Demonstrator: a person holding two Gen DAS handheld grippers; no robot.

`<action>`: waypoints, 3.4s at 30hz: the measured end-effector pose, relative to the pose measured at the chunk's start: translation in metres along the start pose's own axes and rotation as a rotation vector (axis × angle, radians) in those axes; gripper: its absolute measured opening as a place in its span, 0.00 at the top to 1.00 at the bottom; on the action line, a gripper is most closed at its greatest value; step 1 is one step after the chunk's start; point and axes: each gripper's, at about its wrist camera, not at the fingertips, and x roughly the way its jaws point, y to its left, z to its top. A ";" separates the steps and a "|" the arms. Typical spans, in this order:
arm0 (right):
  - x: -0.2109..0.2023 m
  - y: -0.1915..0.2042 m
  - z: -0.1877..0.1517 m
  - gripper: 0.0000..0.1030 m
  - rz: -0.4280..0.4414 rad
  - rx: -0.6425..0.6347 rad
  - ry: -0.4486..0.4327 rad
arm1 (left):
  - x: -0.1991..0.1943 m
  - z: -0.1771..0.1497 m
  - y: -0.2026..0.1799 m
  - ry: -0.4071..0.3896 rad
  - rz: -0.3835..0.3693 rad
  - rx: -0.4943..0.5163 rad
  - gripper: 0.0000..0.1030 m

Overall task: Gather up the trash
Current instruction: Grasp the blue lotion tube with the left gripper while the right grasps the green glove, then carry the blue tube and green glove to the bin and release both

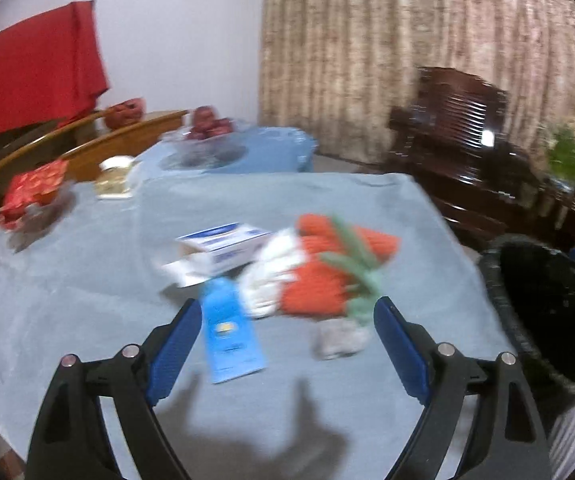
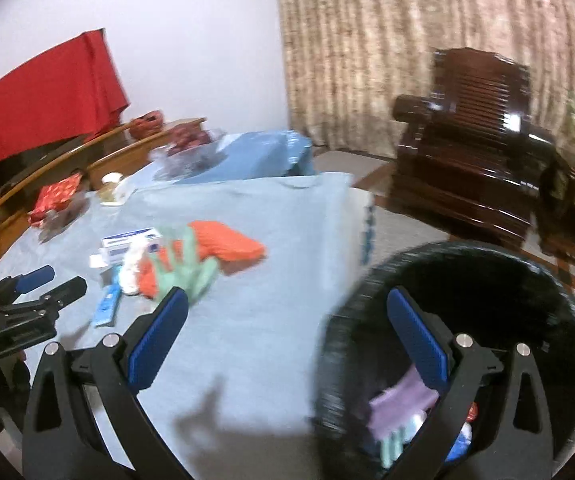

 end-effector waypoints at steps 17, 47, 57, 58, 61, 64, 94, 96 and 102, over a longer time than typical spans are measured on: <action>0.108 0.087 -0.008 0.06 0.085 -0.056 0.115 | 0.045 -0.023 0.066 0.079 0.105 -0.080 0.16; 0.133 0.073 -0.011 0.76 0.233 -0.015 0.212 | 0.121 -0.027 0.056 0.281 0.075 -0.110 0.20; 0.120 0.079 -0.009 0.76 0.247 -0.036 0.202 | 0.099 -0.035 0.069 0.282 0.027 -0.140 0.56; 0.117 0.080 -0.008 0.76 0.246 -0.040 0.200 | 0.094 -0.038 0.071 0.289 0.019 -0.147 0.56; 0.110 0.081 -0.008 0.76 0.240 -0.053 0.199 | 0.082 -0.044 0.074 0.304 0.003 -0.160 0.56; 0.105 0.079 -0.011 0.76 0.232 -0.058 0.205 | 0.075 -0.049 0.073 0.304 -0.004 -0.164 0.54; 0.070 0.072 0.003 0.77 0.239 -0.066 0.169 | 0.057 -0.019 0.046 0.219 -0.071 -0.152 0.60; 0.062 0.069 0.006 0.78 0.237 -0.066 0.155 | 0.051 -0.014 0.039 0.204 -0.086 -0.141 0.60; 0.036 0.054 0.012 0.78 0.217 -0.058 0.113 | 0.037 0.003 0.015 0.163 -0.131 -0.114 0.61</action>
